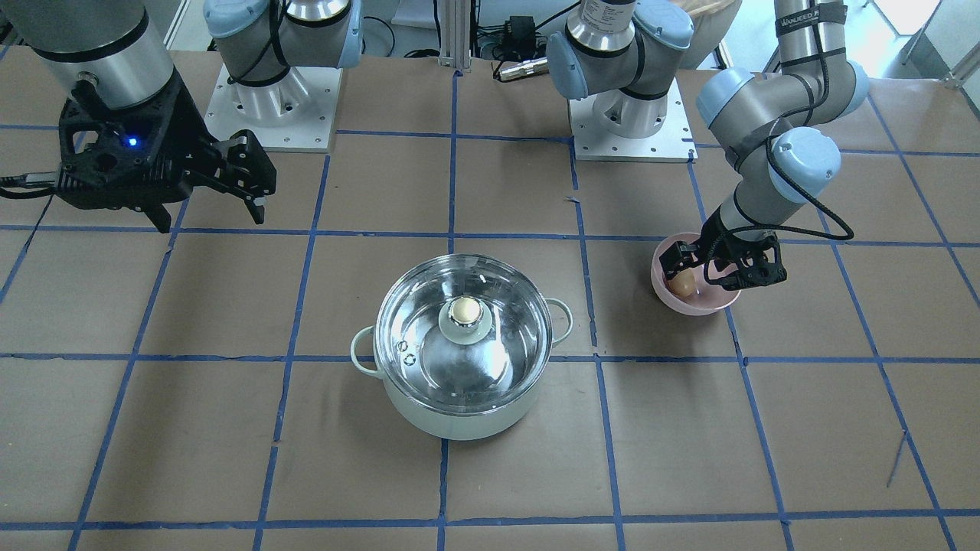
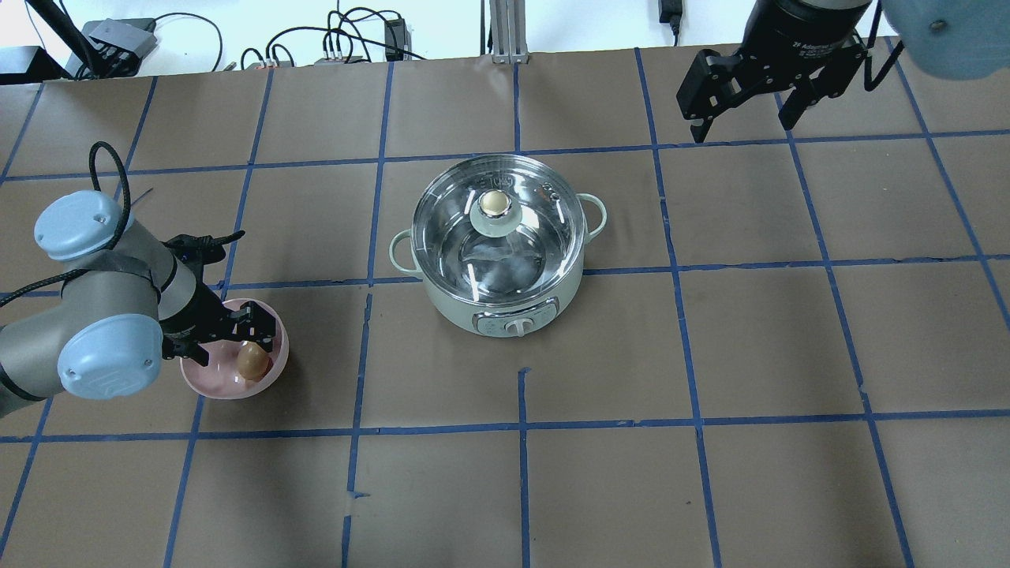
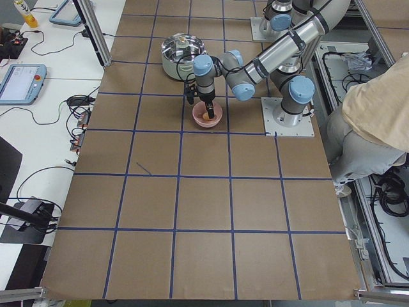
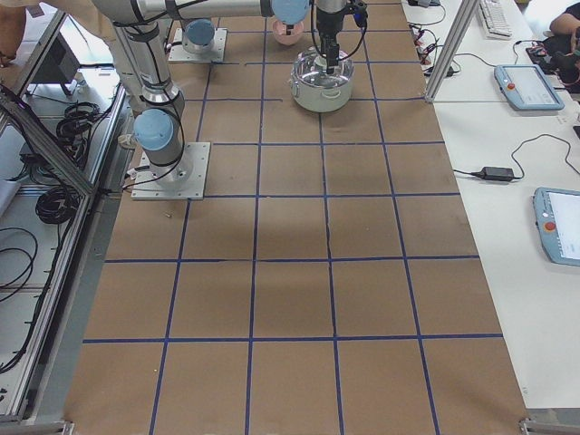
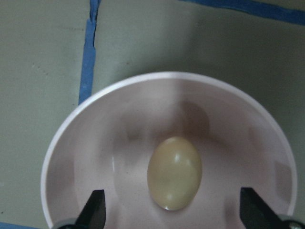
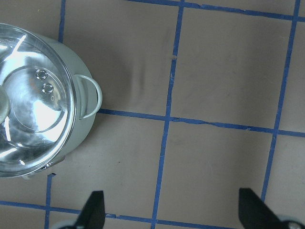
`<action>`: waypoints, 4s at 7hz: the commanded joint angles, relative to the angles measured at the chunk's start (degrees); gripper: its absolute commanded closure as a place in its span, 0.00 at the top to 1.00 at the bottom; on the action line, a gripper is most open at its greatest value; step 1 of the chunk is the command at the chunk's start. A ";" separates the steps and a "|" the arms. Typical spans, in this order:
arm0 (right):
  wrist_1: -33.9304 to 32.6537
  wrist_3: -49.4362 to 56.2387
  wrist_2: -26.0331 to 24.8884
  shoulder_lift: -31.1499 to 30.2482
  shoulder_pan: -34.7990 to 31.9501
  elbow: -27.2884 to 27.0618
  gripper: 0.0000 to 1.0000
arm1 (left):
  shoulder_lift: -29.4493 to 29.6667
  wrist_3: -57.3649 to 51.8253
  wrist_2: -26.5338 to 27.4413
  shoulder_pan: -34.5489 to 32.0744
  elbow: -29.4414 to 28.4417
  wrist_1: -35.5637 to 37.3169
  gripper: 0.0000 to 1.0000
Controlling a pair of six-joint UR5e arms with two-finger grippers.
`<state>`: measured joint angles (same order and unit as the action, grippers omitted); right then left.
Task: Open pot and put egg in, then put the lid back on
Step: 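Lower the left gripper into the pink bowl around the egg, then grasp the egg with the left gripper while the right gripper reaches the lid knob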
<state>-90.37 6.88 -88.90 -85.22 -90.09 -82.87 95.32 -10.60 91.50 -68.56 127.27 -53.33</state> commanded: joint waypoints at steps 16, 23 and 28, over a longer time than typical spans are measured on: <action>-22.92 -20.41 -0.75 12.18 -21.09 -3.06 1.00 | 3.47 2.43 0.69 -0.08 1.05 4.28 0.84; -25.82 -16.66 -4.01 17.01 -23.73 0.17 1.00 | 4.26 2.52 0.25 -0.08 1.05 3.50 0.59; -26.35 -10.39 -3.04 17.98 -23.82 -1.49 0.86 | 4.00 2.43 0.34 -0.43 0.44 3.58 0.17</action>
<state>-116.63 -3.73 -92.37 -67.50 -113.88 -83.65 99.41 -8.23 91.84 -68.87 127.86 -49.82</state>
